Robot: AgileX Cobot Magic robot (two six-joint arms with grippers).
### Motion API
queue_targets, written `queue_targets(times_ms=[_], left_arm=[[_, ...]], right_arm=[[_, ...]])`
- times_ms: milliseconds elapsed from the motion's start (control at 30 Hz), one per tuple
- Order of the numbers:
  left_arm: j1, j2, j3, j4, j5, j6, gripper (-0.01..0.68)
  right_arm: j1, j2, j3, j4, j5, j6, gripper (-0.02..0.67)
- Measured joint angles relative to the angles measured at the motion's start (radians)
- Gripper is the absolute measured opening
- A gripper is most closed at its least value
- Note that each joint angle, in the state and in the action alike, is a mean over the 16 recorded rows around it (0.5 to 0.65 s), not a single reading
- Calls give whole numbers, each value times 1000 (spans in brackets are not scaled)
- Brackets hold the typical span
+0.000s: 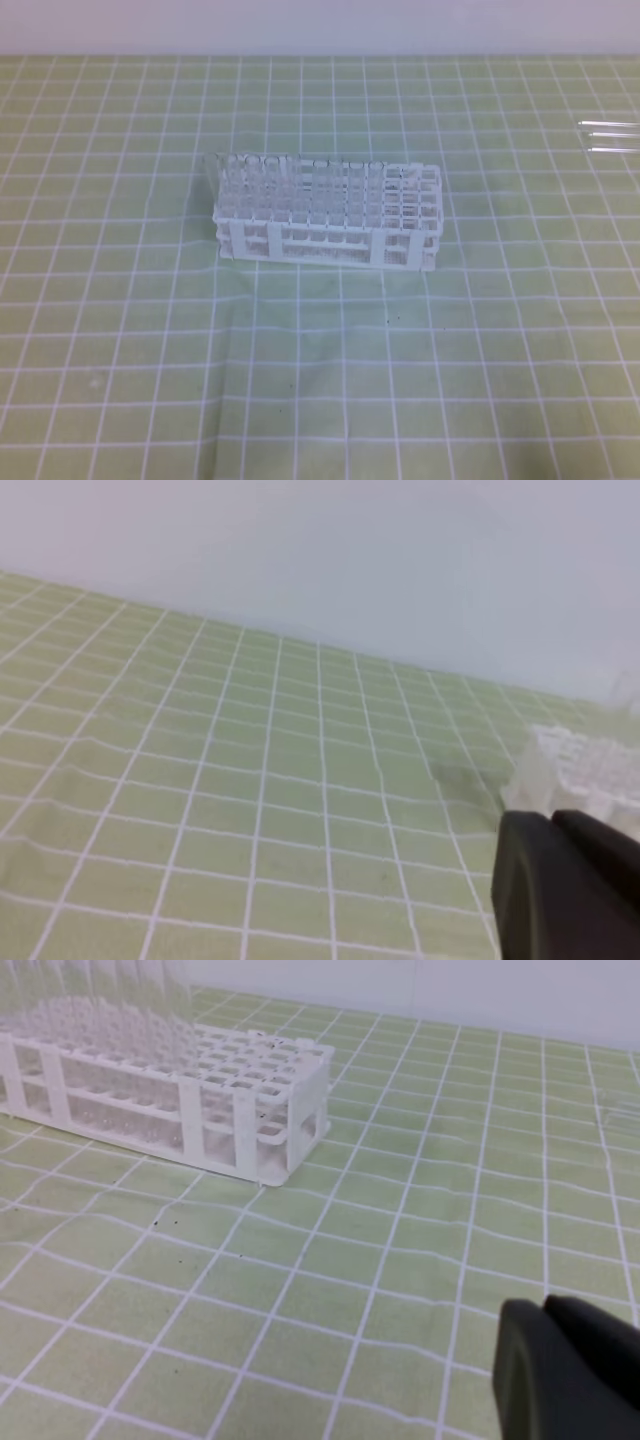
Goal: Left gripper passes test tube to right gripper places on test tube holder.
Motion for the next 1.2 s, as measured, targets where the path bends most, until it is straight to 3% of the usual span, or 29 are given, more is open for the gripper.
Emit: queue_targets(times_ms=[300, 400, 1200], left_arm=[[0, 1, -1, -269, 67, 375, -2], [0, 1, -2, -297, 99, 422, -2], [-1, -16, 10, -258, 200, 425, -2]], right_arm=[[0, 1, 0, 0, 0, 0, -15], [0, 1, 0, 0, 0, 0, -15], [0, 1, 0, 2, 0, 0, -15]])
